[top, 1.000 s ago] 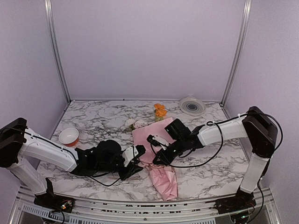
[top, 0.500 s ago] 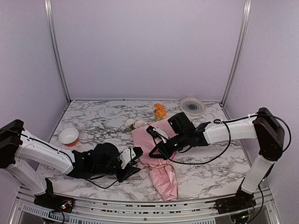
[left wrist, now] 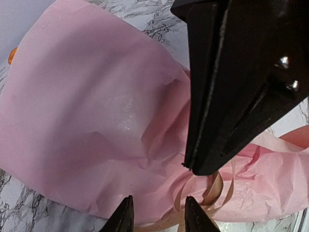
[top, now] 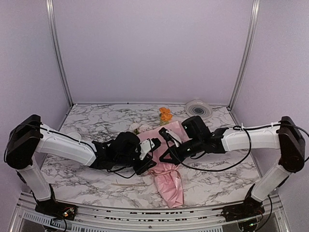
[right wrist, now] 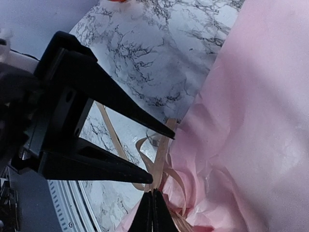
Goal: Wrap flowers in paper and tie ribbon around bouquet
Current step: Cross the half-tied ribbon over the folded bouquet.
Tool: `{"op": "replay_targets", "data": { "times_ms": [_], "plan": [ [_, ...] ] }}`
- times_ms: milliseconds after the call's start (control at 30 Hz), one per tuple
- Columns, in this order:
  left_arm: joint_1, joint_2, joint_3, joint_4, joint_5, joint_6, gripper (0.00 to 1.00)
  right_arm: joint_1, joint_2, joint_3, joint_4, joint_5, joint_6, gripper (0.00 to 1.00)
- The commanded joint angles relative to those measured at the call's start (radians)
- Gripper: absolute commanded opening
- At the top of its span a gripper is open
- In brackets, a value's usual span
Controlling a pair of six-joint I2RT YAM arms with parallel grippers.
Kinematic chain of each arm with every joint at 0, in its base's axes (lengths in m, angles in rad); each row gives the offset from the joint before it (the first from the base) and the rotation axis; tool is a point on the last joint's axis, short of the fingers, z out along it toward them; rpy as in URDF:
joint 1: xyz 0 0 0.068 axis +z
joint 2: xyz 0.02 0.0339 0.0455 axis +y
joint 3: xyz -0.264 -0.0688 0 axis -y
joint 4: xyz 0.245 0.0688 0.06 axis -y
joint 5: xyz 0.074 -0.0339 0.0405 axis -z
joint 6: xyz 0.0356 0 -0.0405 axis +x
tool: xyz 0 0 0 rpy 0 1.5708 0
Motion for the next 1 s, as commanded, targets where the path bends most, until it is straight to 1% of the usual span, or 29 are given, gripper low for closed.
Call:
{"op": "replay_targets", "data": {
  "times_ms": [0, 67, 167, 267, 333, 433, 500, 533, 600, 700, 733, 833, 967],
  "plan": [
    [0.023, 0.099, 0.141, -0.224, 0.071, 0.003, 0.32, 0.004, -0.098, -0.013, -0.100, 0.108, 0.040, 0.05],
    [0.027, 0.118, 0.165, -0.252, 0.089, 0.010, 0.30, -0.010, -0.150, -0.019, -0.159, 0.146, 0.031, 0.07],
    [0.033, 0.086, 0.126, -0.189, 0.131, -0.005, 0.31, -0.066, -0.236, -0.046, -0.236, 0.167, 0.040, 0.09],
    [0.033, 0.060, 0.104, -0.180, 0.139, -0.016, 0.32, -0.134, -0.308, -0.099, -0.295, 0.170, 0.065, 0.10],
    [0.033, 0.058, 0.102, -0.180, 0.150, -0.024, 0.32, -0.161, -0.348, -0.156, -0.306, 0.169, 0.087, 0.15],
    [0.029, 0.054, 0.101, -0.144, 0.204, -0.010, 0.36, -0.167, -0.370, -0.217, -0.340, 0.200, 0.118, 0.17],
    [0.001, 0.041, 0.110, -0.143, 0.228, 0.047, 0.39, -0.165, -0.368, -0.248, -0.356, 0.202, 0.131, 0.17],
    [-0.021, 0.031, 0.114, -0.143, 0.225, 0.089, 0.41, -0.166, -0.369, -0.273, -0.347, 0.188, 0.136, 0.18],
    [-0.059, 0.030, 0.123, -0.144, 0.170, 0.157, 0.44, -0.165, -0.381, -0.312, -0.296, 0.139, 0.145, 0.21],
    [-0.068, 0.064, 0.155, -0.167, 0.053, 0.196, 0.45, -0.165, -0.401, -0.351, -0.249, 0.110, 0.159, 0.23],
    [-0.068, 0.081, 0.167, -0.202, 0.035, 0.208, 0.45, -0.165, -0.403, -0.356, -0.242, 0.107, 0.159, 0.23],
    [-0.071, 0.128, 0.222, -0.259, 0.047, 0.232, 0.45, -0.165, -0.396, -0.361, -0.227, 0.095, 0.154, 0.23],
    [-0.082, 0.176, 0.281, -0.281, 0.038, 0.236, 0.44, -0.166, -0.401, -0.365, -0.217, 0.084, 0.151, 0.23]
  ]
}}
